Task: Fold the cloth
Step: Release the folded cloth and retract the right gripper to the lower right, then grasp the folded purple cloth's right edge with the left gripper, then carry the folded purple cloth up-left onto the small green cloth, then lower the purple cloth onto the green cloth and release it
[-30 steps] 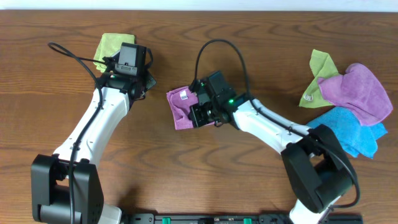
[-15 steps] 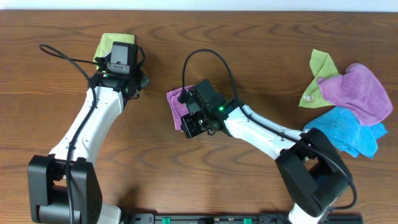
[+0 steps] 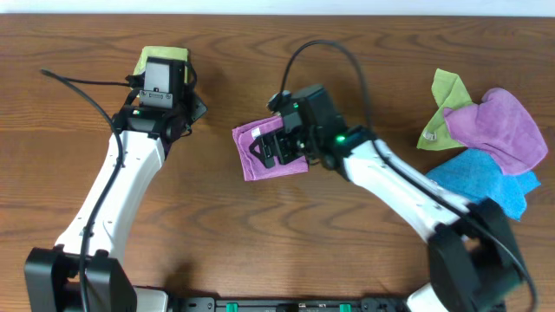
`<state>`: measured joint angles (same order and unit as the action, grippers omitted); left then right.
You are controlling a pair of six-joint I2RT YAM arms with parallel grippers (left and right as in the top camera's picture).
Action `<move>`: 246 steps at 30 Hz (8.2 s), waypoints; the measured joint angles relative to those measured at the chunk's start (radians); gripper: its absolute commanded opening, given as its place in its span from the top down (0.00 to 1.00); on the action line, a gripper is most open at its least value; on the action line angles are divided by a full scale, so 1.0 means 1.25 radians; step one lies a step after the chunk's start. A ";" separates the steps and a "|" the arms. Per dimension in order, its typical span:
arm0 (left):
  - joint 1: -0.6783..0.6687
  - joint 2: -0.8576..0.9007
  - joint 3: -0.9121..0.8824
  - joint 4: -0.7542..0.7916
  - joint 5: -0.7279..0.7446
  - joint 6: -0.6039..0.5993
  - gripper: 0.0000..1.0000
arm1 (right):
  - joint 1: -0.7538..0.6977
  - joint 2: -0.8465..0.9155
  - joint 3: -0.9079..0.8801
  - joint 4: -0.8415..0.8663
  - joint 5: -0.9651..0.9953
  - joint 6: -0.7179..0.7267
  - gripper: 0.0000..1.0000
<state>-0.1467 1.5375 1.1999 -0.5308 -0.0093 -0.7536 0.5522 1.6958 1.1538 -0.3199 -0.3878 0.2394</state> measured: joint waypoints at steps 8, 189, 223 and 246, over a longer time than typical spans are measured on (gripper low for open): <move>0.000 -0.023 0.000 -0.093 0.097 -0.001 0.05 | -0.090 -0.191 0.017 -0.295 0.035 -0.098 0.01; 0.174 0.366 0.547 -0.261 -0.031 0.293 0.20 | -0.162 -0.814 -0.408 -0.441 0.147 -0.003 0.01; 0.174 0.566 0.550 0.013 0.037 0.284 0.94 | -0.162 -0.814 -0.408 -0.441 0.147 -0.003 0.01; 0.174 0.634 0.550 0.049 -0.020 0.266 0.89 | -0.162 -0.814 -0.408 -0.441 0.147 -0.003 0.01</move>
<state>0.0711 2.3299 1.8874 -0.4698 -0.0341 -0.4213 0.3496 0.6788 0.6437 -0.8711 -0.2043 0.2352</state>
